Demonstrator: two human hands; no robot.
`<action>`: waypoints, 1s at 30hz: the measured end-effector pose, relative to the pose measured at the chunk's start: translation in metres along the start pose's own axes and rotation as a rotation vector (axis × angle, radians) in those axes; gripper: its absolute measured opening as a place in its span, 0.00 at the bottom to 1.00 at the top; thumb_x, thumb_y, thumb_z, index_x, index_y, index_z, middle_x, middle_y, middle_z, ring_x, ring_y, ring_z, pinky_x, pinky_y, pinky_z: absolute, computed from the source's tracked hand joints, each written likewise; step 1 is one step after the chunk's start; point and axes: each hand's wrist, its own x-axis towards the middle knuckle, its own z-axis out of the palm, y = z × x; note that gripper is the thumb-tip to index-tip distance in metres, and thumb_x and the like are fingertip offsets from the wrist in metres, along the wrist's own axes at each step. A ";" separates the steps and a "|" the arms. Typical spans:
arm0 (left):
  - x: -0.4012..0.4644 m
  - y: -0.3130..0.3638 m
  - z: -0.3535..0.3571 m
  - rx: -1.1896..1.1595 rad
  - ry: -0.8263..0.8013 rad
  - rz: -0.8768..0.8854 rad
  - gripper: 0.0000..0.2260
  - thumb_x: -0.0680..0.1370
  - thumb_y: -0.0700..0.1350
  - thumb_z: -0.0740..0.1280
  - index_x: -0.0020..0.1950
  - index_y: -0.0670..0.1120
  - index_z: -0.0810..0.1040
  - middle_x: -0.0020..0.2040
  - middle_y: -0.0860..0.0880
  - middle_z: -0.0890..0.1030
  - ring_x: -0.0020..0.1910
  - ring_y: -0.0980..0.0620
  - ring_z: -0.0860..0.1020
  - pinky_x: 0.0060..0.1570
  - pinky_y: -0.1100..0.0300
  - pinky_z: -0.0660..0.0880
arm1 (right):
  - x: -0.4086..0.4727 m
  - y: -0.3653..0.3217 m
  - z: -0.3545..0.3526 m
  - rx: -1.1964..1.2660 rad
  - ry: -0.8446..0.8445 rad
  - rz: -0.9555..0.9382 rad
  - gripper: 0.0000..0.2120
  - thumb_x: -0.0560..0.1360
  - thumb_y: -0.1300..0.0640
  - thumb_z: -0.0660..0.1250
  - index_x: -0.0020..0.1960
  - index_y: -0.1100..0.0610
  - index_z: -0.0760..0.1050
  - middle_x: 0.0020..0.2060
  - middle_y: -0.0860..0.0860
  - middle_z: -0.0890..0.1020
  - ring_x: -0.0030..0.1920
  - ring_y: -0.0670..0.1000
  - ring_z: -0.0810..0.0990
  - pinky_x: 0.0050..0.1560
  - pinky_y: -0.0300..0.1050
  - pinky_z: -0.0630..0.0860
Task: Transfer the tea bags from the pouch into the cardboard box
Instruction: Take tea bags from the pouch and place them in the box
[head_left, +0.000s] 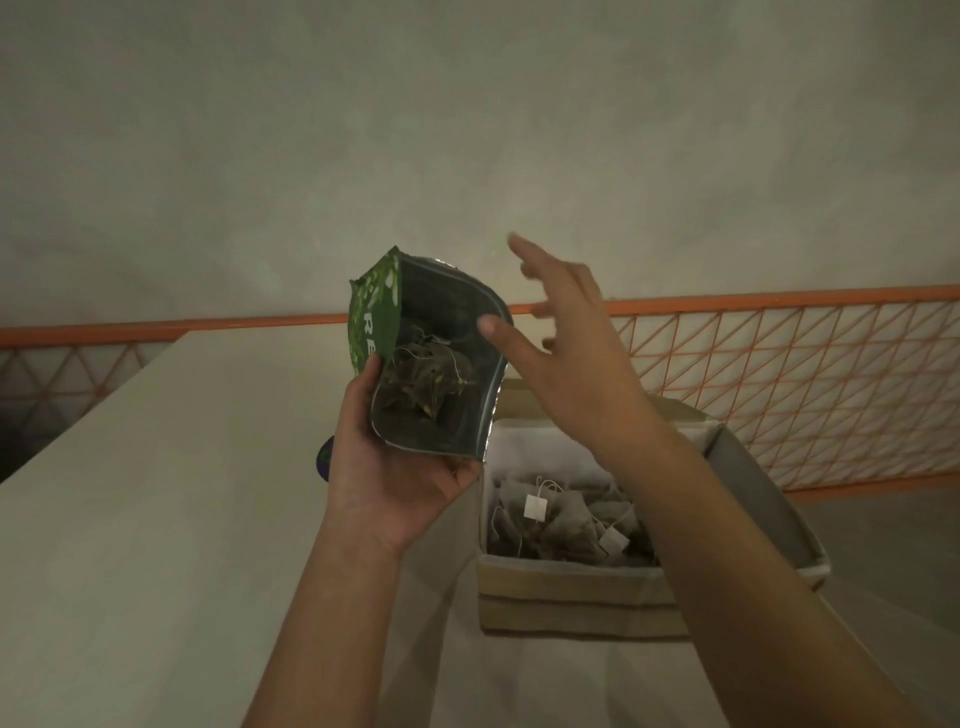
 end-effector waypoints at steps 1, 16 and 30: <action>0.000 0.001 -0.001 0.011 0.006 -0.005 0.27 0.76 0.67 0.64 0.62 0.49 0.84 0.65 0.43 0.82 0.58 0.45 0.79 0.55 0.53 0.73 | 0.009 -0.002 0.005 -0.035 -0.024 -0.042 0.29 0.78 0.47 0.66 0.75 0.43 0.59 0.65 0.47 0.69 0.64 0.47 0.71 0.59 0.42 0.72; -0.011 0.017 0.005 0.007 -0.095 0.084 0.23 0.73 0.62 0.65 0.54 0.47 0.87 0.54 0.43 0.84 0.47 0.45 0.84 0.48 0.54 0.79 | 0.015 -0.022 0.049 0.147 0.274 -0.337 0.13 0.81 0.58 0.61 0.61 0.61 0.79 0.51 0.53 0.83 0.52 0.47 0.80 0.55 0.40 0.76; -0.002 0.015 -0.002 0.028 -0.069 0.077 0.23 0.73 0.60 0.66 0.57 0.46 0.86 0.58 0.42 0.83 0.49 0.43 0.84 0.47 0.52 0.81 | 0.001 -0.015 0.053 0.191 0.330 -0.231 0.13 0.82 0.58 0.60 0.62 0.59 0.79 0.53 0.51 0.83 0.54 0.44 0.80 0.55 0.33 0.75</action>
